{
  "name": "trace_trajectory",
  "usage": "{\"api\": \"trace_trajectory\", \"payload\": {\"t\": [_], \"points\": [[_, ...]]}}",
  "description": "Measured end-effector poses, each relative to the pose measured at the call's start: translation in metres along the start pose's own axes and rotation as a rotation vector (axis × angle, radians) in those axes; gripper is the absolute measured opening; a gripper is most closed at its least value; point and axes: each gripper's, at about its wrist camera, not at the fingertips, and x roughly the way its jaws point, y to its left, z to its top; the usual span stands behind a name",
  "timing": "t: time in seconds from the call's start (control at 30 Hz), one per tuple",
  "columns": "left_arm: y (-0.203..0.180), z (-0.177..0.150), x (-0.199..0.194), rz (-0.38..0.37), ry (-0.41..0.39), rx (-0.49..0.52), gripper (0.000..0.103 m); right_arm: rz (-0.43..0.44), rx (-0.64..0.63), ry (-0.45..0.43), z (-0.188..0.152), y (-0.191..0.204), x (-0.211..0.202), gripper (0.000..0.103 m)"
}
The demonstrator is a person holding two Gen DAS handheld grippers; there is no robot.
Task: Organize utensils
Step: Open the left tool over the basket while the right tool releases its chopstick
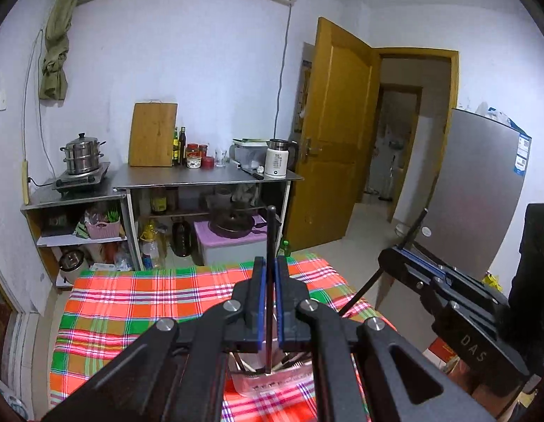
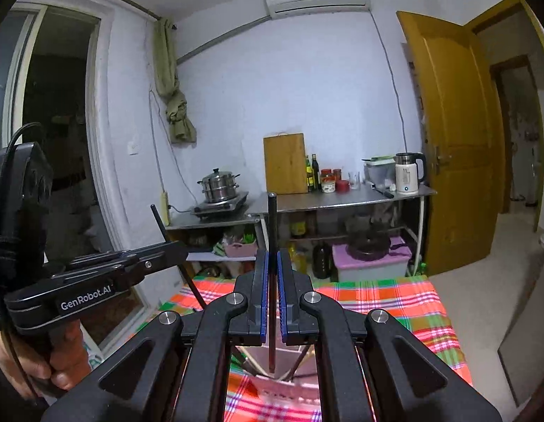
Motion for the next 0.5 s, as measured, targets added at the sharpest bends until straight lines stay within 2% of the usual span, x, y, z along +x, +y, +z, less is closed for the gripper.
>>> {"api": "trace_trajectory", "payload": {"t": [0.23, 0.5], "points": [[0.011, -0.022, 0.032, -0.002, 0.025, -0.018, 0.005, -0.025, -0.006, 0.033, -0.018, -0.007, 0.028, 0.004], [0.016, -0.048, 0.053, 0.004, 0.079, -0.018, 0.006, -0.016, -0.007, 0.137, -0.046, -0.012, 0.05, 0.005]]}}
